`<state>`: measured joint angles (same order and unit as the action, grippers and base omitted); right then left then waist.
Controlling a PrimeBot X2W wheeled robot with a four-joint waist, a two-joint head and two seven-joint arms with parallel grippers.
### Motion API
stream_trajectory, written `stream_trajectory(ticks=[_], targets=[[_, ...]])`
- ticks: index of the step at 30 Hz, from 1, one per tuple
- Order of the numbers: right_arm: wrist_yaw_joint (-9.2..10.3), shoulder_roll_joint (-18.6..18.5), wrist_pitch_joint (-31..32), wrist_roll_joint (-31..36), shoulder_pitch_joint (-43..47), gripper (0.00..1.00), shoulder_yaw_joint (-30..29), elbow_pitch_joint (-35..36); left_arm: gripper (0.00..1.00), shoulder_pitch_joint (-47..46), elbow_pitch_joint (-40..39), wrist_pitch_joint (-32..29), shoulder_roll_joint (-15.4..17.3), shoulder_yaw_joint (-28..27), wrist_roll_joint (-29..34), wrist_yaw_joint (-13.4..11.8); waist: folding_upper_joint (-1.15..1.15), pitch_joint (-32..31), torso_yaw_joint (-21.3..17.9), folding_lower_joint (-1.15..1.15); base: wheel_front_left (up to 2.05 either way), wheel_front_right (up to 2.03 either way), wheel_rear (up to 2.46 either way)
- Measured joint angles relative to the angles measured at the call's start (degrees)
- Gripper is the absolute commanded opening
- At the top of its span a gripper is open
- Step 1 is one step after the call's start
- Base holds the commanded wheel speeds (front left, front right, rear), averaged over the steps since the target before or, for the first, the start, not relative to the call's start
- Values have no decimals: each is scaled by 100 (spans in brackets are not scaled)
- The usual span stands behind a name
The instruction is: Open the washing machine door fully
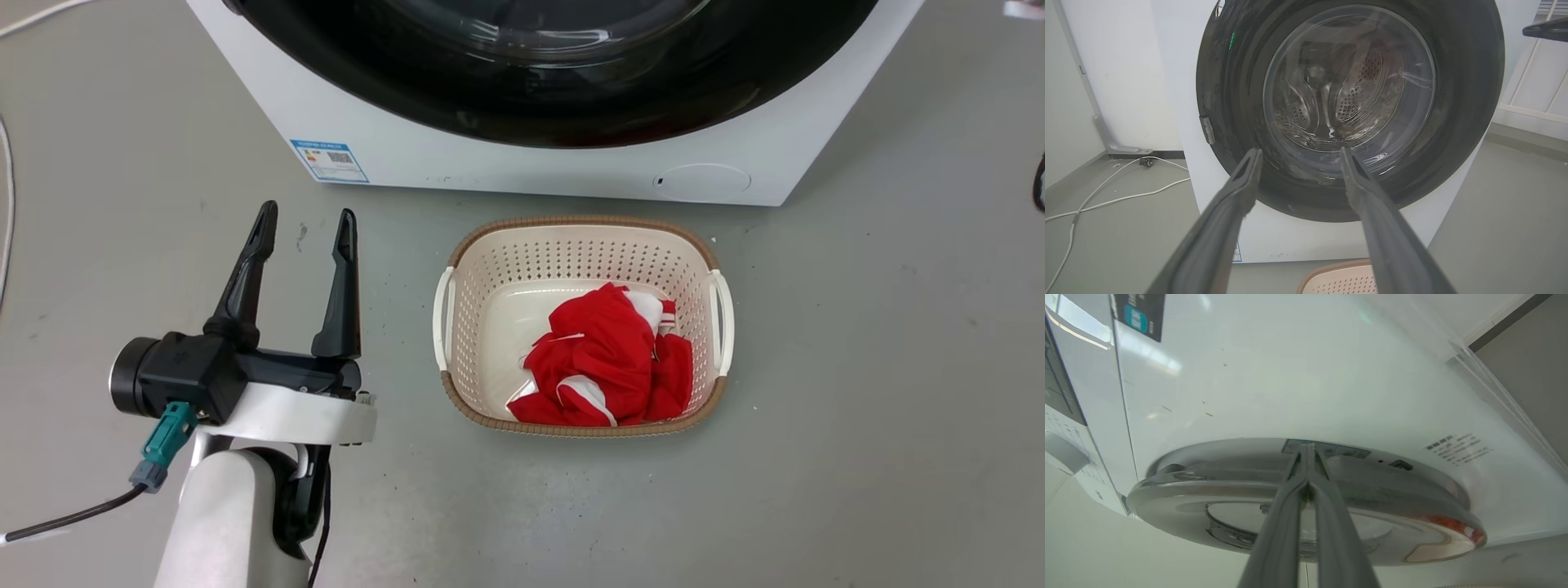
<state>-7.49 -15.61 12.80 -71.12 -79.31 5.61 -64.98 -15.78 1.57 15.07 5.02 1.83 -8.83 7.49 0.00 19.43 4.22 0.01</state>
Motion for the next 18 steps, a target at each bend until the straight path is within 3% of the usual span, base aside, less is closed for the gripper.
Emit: stream_trajectory(ticks=[7,18], targets=[[0,34,445,334,-441,0,229,-560,100,-92,-13,0,-4,-11,-11,0,0,181,90,0,0,0,0],[0,136,370,613,-879,0,190,-856,100,-228,-45,0,-14,-19,-21,0,0,476,127,0,0,0,0]])
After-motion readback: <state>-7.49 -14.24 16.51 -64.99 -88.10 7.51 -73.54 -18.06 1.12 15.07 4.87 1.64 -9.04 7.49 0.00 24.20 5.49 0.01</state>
